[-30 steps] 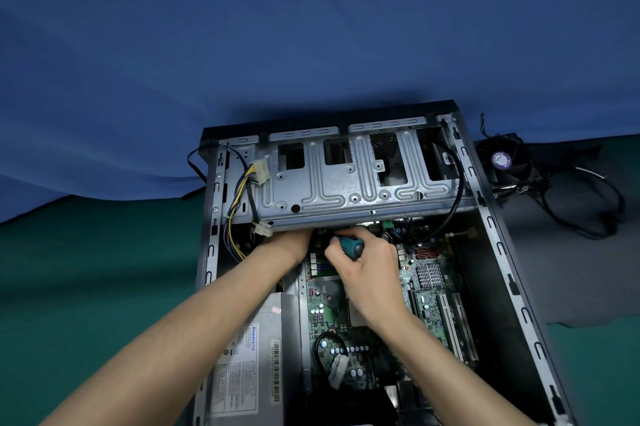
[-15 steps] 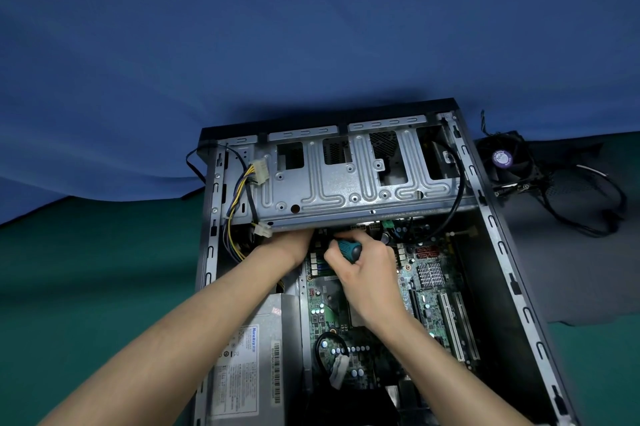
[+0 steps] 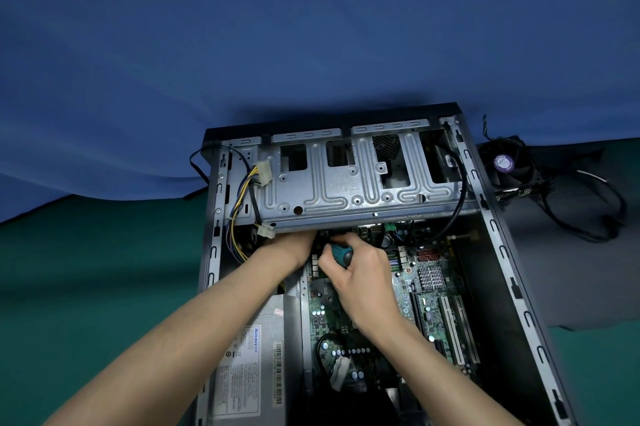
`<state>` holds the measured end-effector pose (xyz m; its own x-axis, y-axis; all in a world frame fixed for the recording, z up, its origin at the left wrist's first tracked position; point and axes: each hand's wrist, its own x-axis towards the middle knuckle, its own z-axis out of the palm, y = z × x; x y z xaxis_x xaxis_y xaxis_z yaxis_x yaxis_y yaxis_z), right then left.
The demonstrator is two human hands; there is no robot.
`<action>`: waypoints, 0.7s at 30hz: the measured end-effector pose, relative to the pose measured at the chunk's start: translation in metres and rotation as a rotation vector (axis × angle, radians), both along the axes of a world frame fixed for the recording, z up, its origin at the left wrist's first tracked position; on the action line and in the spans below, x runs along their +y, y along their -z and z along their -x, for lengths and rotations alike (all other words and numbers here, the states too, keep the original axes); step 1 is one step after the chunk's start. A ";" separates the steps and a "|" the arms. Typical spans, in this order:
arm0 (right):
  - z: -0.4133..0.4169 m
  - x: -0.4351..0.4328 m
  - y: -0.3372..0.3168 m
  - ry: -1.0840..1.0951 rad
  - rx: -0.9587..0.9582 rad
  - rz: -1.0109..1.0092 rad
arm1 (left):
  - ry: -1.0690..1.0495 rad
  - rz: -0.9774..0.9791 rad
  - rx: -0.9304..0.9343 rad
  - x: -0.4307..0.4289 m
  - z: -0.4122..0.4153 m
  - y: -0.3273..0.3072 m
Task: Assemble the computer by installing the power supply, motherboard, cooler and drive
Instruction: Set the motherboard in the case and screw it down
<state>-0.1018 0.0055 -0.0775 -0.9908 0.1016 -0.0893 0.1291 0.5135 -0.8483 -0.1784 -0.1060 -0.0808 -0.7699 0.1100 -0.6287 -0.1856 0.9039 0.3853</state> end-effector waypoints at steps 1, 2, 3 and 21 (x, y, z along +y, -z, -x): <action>0.001 -0.001 -0.001 -0.001 -0.010 -0.007 | 0.033 0.020 -0.013 0.000 -0.001 -0.001; 0.002 -0.003 -0.003 0.003 -0.016 -0.020 | 0.068 0.045 -0.034 -0.001 -0.002 -0.002; 0.003 -0.006 -0.004 0.014 -0.015 -0.037 | 0.103 0.065 -0.049 -0.002 -0.003 -0.002; -0.003 -0.047 -0.015 0.228 -0.039 -0.111 | 0.218 0.131 -0.075 -0.006 -0.005 -0.005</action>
<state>-0.0992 -0.0410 -0.0628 -0.9373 0.3331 -0.1026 0.2835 0.5573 -0.7804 -0.1735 -0.1116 -0.0755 -0.6878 0.1824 -0.7026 -0.0043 0.9669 0.2552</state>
